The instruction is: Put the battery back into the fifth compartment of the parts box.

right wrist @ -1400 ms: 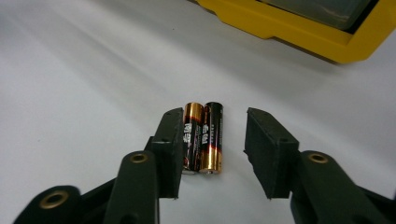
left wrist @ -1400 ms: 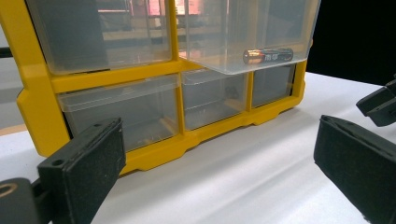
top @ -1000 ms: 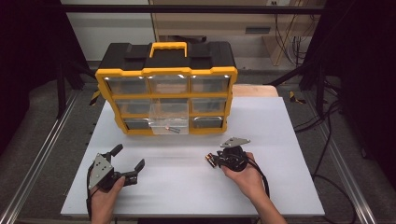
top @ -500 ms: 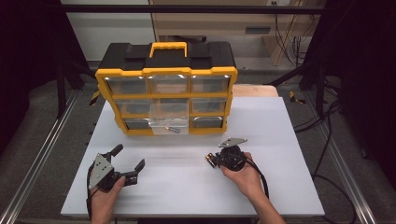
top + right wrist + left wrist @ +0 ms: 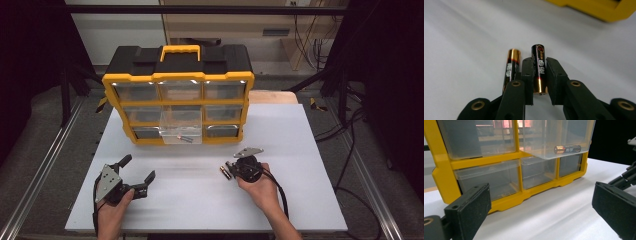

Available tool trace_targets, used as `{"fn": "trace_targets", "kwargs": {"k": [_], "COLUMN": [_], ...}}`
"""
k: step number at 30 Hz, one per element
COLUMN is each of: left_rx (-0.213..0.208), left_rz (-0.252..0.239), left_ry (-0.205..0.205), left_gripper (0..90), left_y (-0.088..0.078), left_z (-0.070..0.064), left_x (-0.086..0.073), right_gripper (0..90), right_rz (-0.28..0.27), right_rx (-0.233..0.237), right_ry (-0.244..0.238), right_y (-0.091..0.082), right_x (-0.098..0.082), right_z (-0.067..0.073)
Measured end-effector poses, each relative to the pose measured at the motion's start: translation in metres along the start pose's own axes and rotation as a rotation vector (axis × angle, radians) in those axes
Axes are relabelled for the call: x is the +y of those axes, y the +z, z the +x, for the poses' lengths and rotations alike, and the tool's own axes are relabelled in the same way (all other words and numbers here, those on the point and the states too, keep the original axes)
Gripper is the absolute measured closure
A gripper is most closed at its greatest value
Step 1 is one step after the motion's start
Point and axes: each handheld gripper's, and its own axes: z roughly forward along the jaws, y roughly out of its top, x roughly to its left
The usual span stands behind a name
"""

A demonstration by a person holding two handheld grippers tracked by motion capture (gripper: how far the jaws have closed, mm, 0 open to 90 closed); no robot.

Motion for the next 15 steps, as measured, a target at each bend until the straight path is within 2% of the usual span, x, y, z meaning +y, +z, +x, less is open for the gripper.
{"fn": "trace_targets", "kwargs": {"k": [5, 10, 15], "left_rx": [0.001, -0.001, 0.0], "left_rz": [0.001, 0.002, 0.004], "left_ry": [-0.004, -0.001, -0.001], "left_gripper": [2.1, 2.1, 2.1], "left_y": [0.001, 0.0, 0.0], "left_z": [0.001, -0.001, -0.001], "left_x": [-0.001, 0.0, 0.0], "right_gripper": [76.9, 76.9, 76.9], "right_rz": [-0.108, -0.21, -0.285], "right_rx": [-0.015, -0.027, -0.027], "right_ry": [-0.004, -0.033, -0.055], "right_y": [-0.02, -0.052, -0.077], "right_x": [0.011, 0.036, 0.062], "right_z": [-0.001, 0.003, 0.006]}}
